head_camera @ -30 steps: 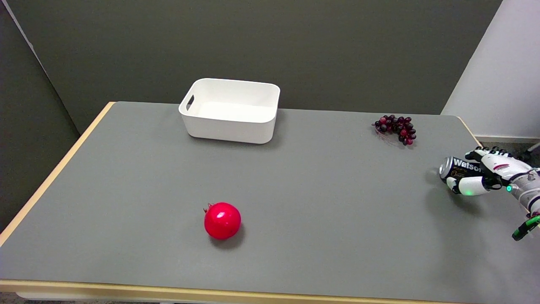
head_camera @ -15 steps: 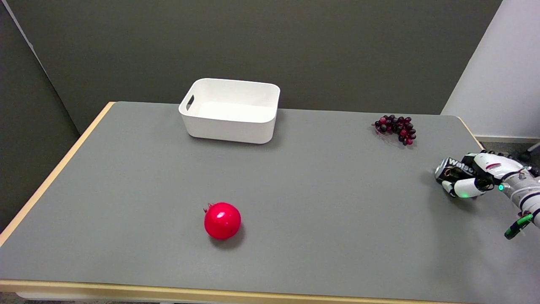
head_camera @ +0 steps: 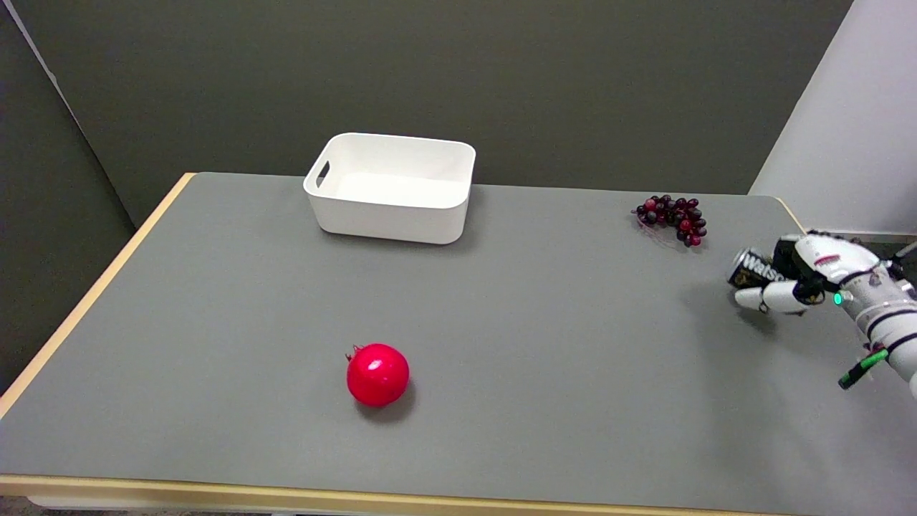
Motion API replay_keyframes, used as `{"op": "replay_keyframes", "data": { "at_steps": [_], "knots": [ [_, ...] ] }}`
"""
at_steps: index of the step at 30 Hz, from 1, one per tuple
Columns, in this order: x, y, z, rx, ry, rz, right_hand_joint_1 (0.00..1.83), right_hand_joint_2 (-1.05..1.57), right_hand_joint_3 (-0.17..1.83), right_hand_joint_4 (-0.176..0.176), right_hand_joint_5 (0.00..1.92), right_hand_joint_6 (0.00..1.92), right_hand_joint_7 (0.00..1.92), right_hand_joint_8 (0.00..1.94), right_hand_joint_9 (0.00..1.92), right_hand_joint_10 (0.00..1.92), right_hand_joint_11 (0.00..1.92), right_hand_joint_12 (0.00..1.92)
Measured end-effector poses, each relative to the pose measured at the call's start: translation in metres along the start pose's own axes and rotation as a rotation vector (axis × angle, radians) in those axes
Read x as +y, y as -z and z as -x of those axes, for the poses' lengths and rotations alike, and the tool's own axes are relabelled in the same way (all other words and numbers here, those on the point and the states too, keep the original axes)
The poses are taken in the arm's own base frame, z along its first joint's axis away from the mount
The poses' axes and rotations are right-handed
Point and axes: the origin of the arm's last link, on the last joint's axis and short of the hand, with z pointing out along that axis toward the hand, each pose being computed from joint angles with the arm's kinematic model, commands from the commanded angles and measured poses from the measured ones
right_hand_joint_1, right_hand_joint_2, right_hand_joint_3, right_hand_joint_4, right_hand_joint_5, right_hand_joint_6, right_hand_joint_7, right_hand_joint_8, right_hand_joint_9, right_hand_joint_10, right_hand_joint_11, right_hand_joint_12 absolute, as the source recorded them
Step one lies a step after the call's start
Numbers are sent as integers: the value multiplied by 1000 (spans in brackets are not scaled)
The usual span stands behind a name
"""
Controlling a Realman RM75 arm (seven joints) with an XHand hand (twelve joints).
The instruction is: Pick up the black can.
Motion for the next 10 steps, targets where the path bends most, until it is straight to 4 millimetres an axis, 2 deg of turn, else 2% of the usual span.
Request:
{"op": "replay_keyframes", "data": {
  "at_steps": [5, 7, 10],
  "knots": [
    [-21, -2, -22, 88, -2, -40, 1195, 1162, 189, -168, 565, 1538, 899, 1288, 765, 1218, 585, 1572],
    [-31, -4, -31, 126, -5, -61, 1199, 1134, 232, -161, 580, 1524, 908, 1273, 763, 1234, 591, 1609],
    [-53, -7, -46, 189, -19, -106, 1200, 1118, 258, -151, 591, 1517, 911, 1266, 760, 1243, 592, 1631]
  ]
}}
